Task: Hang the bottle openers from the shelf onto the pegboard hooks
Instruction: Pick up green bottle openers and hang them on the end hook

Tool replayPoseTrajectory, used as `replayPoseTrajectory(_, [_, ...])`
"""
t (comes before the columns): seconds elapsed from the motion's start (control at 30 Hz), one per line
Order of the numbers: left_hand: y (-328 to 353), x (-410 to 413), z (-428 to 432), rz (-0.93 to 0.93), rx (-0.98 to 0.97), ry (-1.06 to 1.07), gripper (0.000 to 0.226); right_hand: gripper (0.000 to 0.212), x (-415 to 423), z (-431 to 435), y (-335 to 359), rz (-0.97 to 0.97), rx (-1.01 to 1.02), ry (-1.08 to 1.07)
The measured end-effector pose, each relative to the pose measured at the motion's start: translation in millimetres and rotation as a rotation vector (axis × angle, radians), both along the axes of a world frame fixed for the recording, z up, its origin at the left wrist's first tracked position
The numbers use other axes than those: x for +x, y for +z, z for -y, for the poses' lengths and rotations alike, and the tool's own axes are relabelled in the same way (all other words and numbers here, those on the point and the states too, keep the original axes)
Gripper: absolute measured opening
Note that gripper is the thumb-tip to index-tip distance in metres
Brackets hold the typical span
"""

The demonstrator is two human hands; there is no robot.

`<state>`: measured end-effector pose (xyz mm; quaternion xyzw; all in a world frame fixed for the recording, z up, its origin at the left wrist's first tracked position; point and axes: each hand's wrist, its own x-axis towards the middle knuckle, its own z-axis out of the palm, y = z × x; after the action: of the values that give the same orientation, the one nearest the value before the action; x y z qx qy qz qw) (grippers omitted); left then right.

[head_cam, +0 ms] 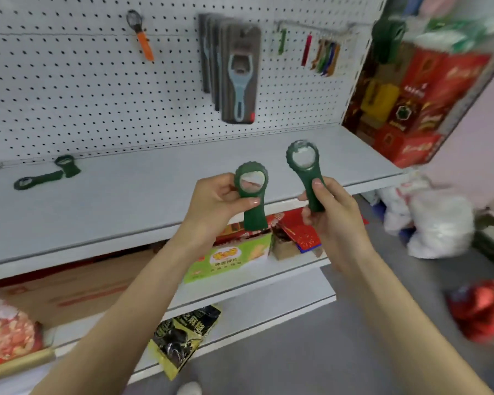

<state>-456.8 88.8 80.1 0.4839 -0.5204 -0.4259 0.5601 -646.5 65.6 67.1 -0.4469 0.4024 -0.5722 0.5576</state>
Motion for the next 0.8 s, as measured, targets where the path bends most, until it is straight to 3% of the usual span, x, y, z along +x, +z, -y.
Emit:
replayPoseTrajectory(0.17, [28.5,-81.7,14.6,0.042,-0.043,-0.096,0.021,0.023,-77.8,0.5,32.7,-0.097,-0.117,-0.103])
replayPoseTrajectory(0.43, [49.3,-141.0,54.4,0.060,-0.005,-0.312,0.028,0.023,-142.9,29.4,51.2,-0.009,-0.119,-0.169])
replayPoseTrajectory(0.8, [94.1,-191.8,165.9,-0.021,-0.109,-0.403,0.023,0.019,-195.1,157.9,86.1,-0.023,-0.229,-0.087])
